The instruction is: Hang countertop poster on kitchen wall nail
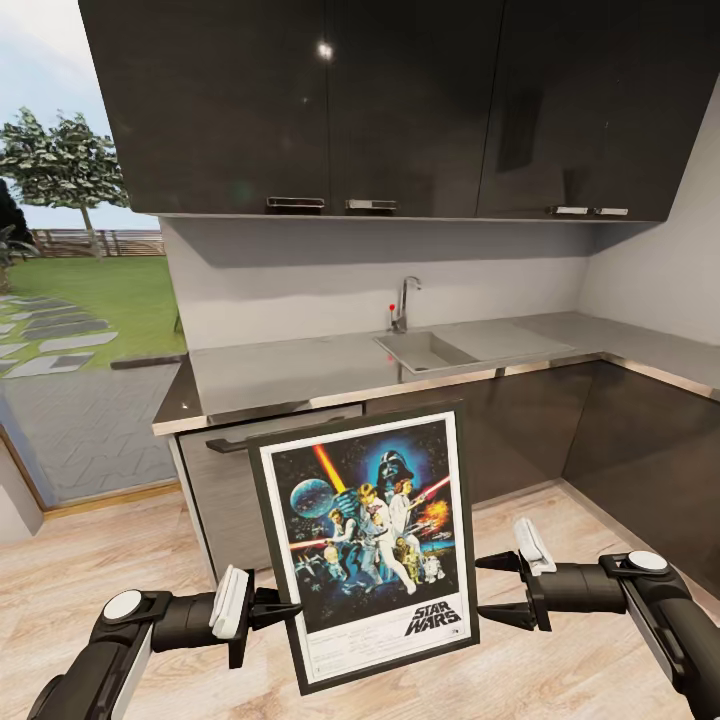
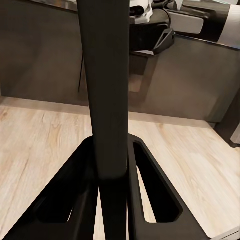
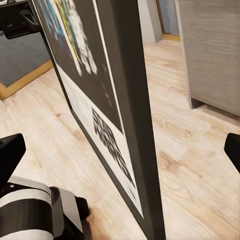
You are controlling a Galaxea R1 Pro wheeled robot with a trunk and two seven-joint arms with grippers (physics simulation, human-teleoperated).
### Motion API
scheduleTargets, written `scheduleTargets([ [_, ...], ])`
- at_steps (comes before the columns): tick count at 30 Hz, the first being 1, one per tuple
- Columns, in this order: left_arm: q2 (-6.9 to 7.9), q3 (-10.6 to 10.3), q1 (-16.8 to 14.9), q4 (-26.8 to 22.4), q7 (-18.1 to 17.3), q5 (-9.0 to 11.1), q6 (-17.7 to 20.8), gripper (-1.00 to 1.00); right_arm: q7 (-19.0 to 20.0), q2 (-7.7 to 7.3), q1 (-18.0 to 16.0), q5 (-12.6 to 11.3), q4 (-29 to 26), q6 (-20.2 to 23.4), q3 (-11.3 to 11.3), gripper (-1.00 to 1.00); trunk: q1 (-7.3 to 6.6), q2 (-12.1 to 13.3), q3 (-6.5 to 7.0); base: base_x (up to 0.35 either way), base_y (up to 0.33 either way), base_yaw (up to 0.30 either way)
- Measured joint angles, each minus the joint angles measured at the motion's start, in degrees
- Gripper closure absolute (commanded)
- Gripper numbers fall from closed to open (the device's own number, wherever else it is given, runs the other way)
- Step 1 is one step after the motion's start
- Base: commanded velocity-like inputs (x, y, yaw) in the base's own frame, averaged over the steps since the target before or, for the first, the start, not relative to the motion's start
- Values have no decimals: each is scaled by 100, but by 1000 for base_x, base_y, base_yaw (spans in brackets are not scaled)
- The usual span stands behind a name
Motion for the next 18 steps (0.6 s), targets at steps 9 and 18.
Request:
scheduleTargets([
  [9,0,0,-1,-7,0,0,-4,100,0,58,0,0,7,-3,15,-100,0,0,0,0,0,0],
  [18,0,2,-2,-14,-1,0,-7,100,-1,75,0,0,9,-3,28,-100,0,0,0,0,0,0],
])
